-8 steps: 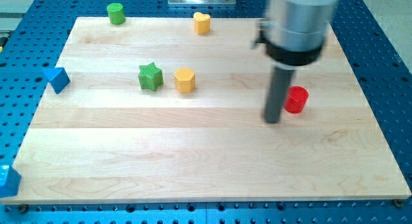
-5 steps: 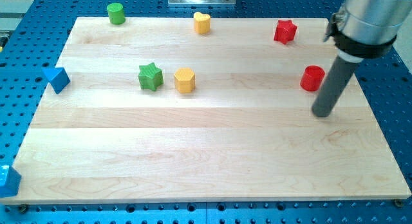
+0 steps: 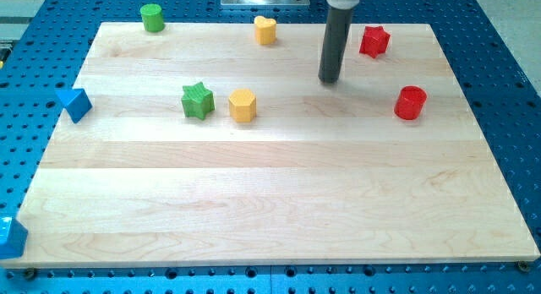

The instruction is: Place the hexagon at the bottom right corner of the board

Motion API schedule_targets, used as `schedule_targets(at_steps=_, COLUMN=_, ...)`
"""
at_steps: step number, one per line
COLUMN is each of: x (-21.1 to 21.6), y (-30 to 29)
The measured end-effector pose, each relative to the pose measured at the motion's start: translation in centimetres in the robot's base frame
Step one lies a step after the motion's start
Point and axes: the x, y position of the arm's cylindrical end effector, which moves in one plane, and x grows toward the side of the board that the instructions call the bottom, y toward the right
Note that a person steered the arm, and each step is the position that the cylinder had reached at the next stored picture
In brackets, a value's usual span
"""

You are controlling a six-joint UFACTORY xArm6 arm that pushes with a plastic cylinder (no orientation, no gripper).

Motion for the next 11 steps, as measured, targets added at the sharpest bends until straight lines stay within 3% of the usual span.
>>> schedule_targets(at_steps=1, x=-1.5, y=-6.5)
schedule_targets(at_steps=2, x=1.1, y=-10.8)
schedule_targets(at_steps=3, x=7.8, y=-11.9)
schedule_targets(at_steps=4, x=5.6, y=-12.3)
schedule_targets(at_steps=5, x=11.8, y=-13.2)
schedule_targets(at_steps=7, x=19.9, y=-7.5)
schedule_targets(at_steps=8, x=17.6, y=-13.0)
schedule_targets(at_steps=9, x=18.3, y=-18.8)
schedule_targets(at_steps=10, x=20.8, y=-18.2)
schedule_targets(at_steps=11, x=21.9, y=-8.8)
